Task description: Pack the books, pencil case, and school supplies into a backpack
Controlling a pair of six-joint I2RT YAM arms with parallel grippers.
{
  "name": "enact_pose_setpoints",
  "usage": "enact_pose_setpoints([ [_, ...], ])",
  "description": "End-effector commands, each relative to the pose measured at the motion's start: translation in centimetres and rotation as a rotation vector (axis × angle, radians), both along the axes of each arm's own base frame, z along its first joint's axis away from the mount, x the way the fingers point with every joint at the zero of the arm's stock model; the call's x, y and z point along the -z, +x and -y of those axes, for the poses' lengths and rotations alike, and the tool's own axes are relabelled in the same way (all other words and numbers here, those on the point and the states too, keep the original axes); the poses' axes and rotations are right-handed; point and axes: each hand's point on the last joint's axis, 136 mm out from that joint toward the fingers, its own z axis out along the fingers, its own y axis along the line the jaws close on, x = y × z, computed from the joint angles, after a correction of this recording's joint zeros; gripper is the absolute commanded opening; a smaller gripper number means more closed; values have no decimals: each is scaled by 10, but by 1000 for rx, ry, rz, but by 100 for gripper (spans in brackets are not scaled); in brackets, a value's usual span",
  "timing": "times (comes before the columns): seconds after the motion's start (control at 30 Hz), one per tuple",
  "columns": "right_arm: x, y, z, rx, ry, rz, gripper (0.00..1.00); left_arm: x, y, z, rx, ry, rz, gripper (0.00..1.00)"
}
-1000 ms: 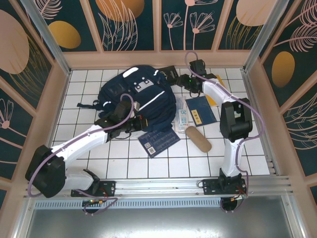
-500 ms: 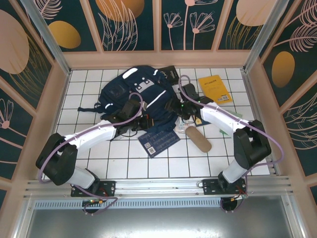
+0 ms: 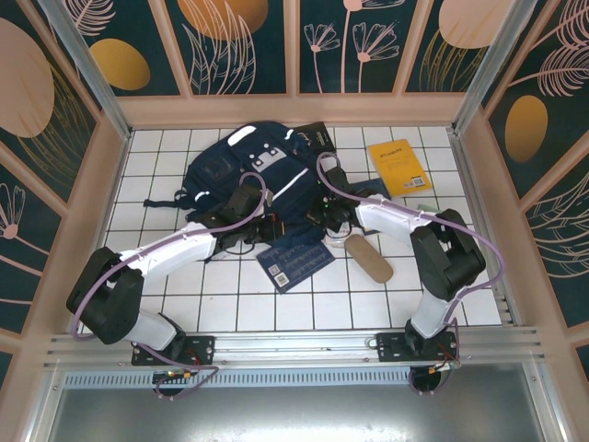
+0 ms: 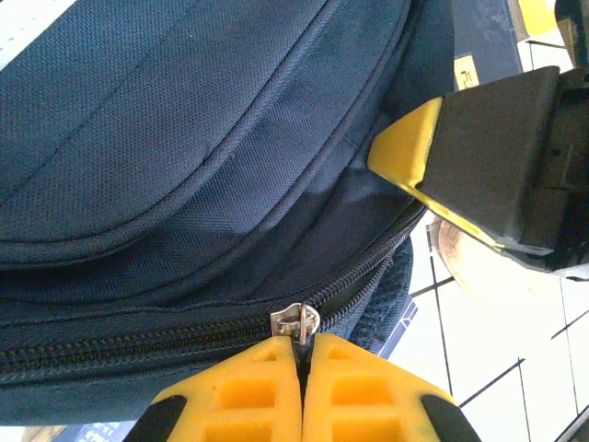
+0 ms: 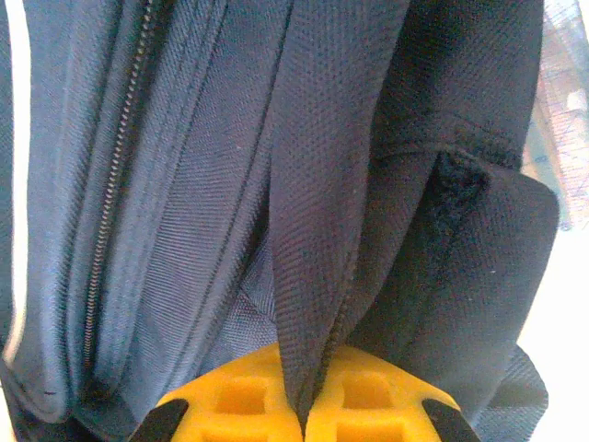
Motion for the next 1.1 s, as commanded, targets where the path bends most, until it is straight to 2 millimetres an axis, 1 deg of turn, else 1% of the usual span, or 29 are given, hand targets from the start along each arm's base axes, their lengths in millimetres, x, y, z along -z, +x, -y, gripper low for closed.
enact_pose_setpoints([
  [0.0,-11,11,1,7,-16,57,0,-12,14,-7,-31,75,59,0],
  [0.07,-16,15,8,21,-21,77,0,-12,22,-20,-79,151,72,0],
  [0.13,-21,19,15,32,-24,99,0,-5,27,-42,-145,267,71,0],
  [0.23,-26,25,24,47,-31,116,0,6,31,-77,-231,390,45,0],
  [0.4,-32,25,31,44,-44,137,0,23,38,-132,-362,448,-25,0],
  [0.43,-33,31,44,76,-48,139,0,23,41,-140,-383,453,-29,0],
  [0.53,-37,31,51,75,-52,152,0,22,46,-153,-400,487,-16,0],
  [0.6,-39,31,56,76,-57,159,0,24,50,-165,-427,533,-7,0],
  [0.7,-41,31,63,79,-61,168,0,32,59,-198,-515,586,-33,0],
  [0.77,-42,30,66,78,-59,170,0,36,71,-216,-580,563,-49,0],
  [0.83,-43,30,67,75,-54,173,0,39,82,-229,-628,518,-63,0],
  [0.9,-43,29,66,72,-51,174,0,41,94,-237,-661,500,-70,0],
  [0.97,-43,28,65,68,-47,175,0,44,102,-245,-683,518,-82,0],
  [1.07,-43,29,64,59,-47,179,0,52,103,-253,-707,555,-117,0],
])
